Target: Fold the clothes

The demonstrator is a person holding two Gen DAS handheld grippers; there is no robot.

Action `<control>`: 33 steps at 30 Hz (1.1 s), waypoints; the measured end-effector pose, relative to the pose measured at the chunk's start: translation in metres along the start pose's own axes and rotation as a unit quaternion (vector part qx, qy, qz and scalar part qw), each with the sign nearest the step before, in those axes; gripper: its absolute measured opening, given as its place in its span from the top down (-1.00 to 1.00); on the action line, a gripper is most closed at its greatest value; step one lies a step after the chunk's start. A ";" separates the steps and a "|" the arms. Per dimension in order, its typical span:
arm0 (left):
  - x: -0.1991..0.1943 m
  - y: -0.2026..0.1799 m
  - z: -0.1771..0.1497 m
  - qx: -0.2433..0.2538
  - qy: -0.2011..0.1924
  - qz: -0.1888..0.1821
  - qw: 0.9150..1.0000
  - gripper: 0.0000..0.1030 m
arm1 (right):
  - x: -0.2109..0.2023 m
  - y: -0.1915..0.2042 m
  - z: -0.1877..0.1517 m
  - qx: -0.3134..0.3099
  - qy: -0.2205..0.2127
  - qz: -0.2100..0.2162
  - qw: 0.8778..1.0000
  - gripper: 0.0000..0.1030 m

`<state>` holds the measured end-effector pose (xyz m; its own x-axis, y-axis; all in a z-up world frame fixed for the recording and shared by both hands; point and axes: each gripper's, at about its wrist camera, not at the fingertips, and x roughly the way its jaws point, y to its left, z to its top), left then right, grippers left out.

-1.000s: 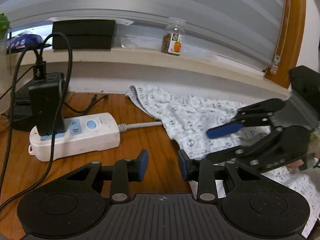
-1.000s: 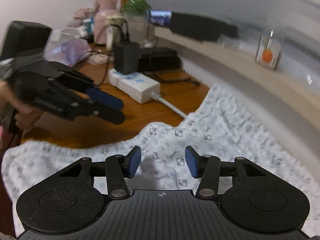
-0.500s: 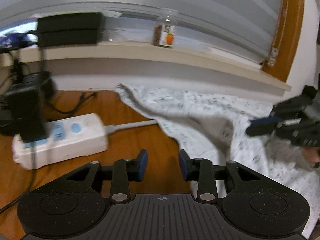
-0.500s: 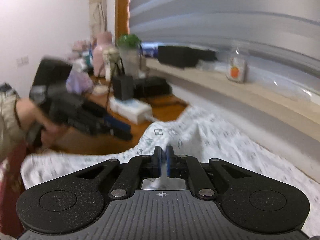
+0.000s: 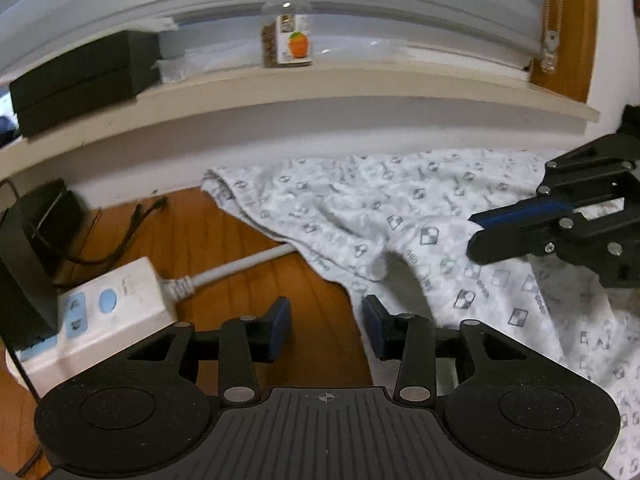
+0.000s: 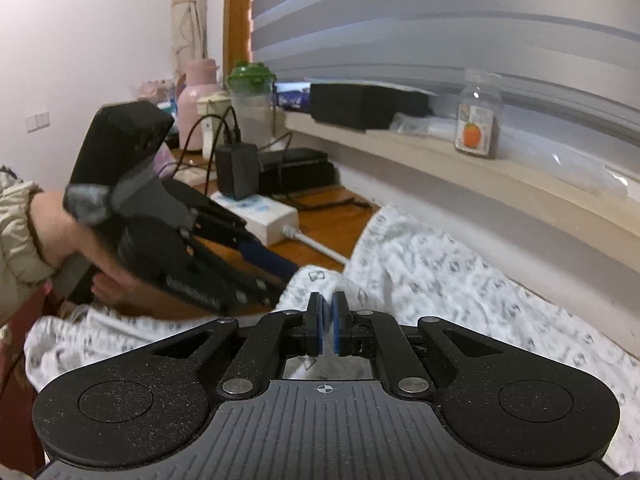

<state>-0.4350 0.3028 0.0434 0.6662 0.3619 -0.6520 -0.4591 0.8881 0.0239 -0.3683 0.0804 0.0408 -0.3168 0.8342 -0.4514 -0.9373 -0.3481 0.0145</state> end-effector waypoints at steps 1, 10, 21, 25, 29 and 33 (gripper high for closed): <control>0.000 -0.001 0.001 0.018 0.002 0.040 0.999 0.58 | 0.001 0.000 0.002 0.002 -0.004 0.001 1.000 0.87; -0.016 0.020 -0.001 -0.069 -0.028 -0.006 0.997 0.57 | 0.008 0.001 0.007 0.006 -0.013 -0.021 1.000 0.86; 0.005 -0.004 0.011 -0.032 -0.006 -0.058 0.998 -0.06 | -0.006 -0.013 0.001 0.020 -0.030 -0.054 0.998 0.87; 0.008 -0.017 0.012 0.007 0.010 -0.016 1.000 0.10 | -0.006 -0.009 0.001 0.016 -0.036 -0.044 0.998 0.87; 0.010 -0.011 0.015 0.048 0.018 0.068 0.996 0.50 | -0.005 -0.005 0.004 0.012 -0.049 -0.031 0.998 0.87; 0.008 0.006 0.010 0.025 0.014 0.085 0.996 0.51 | 0.001 -0.004 0.009 0.016 -0.052 -0.020 0.998 0.86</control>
<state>-0.4262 0.3146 0.0459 0.5641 0.5003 -0.6569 -0.5333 0.8281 0.1727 -0.3658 0.0869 0.0479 -0.2898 0.8876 -0.3579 -0.9535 -0.3001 0.0277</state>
